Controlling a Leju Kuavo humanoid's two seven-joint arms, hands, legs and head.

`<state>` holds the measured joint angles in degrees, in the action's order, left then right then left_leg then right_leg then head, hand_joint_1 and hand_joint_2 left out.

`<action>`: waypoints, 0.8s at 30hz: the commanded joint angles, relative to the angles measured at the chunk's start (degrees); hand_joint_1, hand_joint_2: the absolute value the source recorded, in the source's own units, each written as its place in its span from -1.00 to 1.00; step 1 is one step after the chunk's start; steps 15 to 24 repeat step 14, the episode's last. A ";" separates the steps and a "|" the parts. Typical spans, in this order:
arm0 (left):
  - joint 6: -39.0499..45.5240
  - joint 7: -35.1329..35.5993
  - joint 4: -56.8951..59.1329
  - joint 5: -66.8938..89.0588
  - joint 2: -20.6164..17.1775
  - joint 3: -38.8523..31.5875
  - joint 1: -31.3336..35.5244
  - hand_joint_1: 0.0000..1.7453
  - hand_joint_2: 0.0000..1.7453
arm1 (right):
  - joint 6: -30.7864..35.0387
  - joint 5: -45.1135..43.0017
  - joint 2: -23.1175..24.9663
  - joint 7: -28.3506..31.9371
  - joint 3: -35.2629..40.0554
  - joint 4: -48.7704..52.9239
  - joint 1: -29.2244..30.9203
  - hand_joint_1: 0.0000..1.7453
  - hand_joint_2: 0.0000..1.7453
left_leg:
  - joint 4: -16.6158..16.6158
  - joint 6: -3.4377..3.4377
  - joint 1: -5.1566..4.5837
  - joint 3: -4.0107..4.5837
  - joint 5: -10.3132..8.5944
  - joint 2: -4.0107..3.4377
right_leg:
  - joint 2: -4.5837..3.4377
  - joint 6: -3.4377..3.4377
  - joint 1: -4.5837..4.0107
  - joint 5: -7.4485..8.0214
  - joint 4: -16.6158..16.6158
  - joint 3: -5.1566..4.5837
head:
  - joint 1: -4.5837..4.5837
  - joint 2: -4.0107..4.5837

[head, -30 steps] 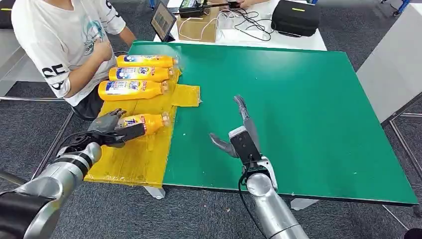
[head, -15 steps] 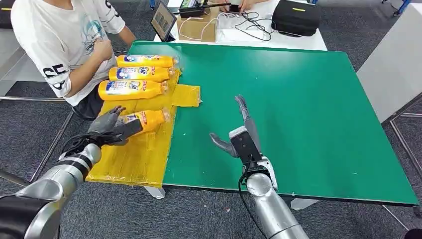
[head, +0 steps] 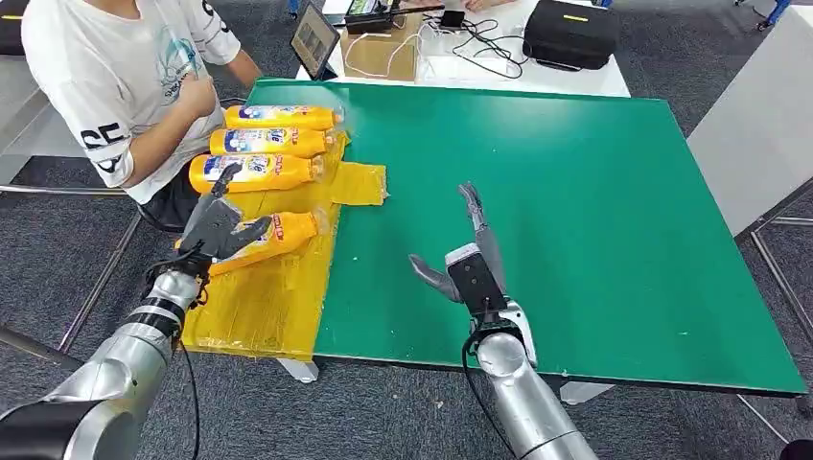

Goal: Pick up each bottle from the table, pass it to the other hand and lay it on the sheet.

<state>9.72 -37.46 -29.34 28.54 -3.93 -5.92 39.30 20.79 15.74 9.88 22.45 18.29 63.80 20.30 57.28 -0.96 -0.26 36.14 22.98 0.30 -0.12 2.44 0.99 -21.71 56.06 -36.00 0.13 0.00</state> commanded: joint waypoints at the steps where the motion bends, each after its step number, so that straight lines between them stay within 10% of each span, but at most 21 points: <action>1: -2.97 0.31 -10.92 -4.23 5.67 -0.78 -2.03 -1.00 -1.00 | -0.79 0.01 -1.45 -0.69 -1.17 1.69 0.18 -1.00 1.00 | 0.03 0.05 0.08 -0.15 0.09 0.16 | 0.19 -0.07 -0.09 -0.13 -0.02 0.24 | 0.00 0.00; 4: -7.62 2.02 -16.54 -9.96 9.23 0.74 -5.32 -1.00 -1.00 | -1.40 -0.09 -0.88 -0.51 -0.82 3.35 -1.41 -1.00 1.00 | 0.05 0.07 0.12 -0.30 0.18 0.18 | 0.22 -0.11 -0.13 -0.21 -0.03 0.42 | 0.02 0.00; 5: -9.40 2.89 -17.89 -12.20 10.71 1.49 -6.44 -1.00 1.00 | -1.37 -0.07 -0.59 -0.42 -0.61 3.51 -1.80 -1.00 1.00 | -0.01 0.04 0.05 -0.19 0.10 0.18 | 0.22 -0.07 -0.06 -0.15 -0.04 0.29 | 0.00 -0.02; 11: -8.57 3.55 -22.33 -24.12 17.41 9.19 -11.98 -1.00 1.00 | 0.80 -2.44 1.99 2.24 -0.22 2.56 -3.28 -1.00 1.00 | 0.03 0.03 0.05 -0.34 0.23 0.27 | 0.28 -0.07 -0.07 -0.27 -0.05 0.49 | 0.00 0.00; 24: -0.66 5.58 -21.35 -23.19 18.43 12.54 -13.24 -1.00 1.00 | 4.14 -1.73 3.50 3.17 0.98 5.21 -7.32 -1.00 1.00 | 0.03 0.04 0.09 -0.43 0.31 0.27 | 0.25 -0.10 -0.11 -0.31 -0.11 0.63 | 0.02 -0.02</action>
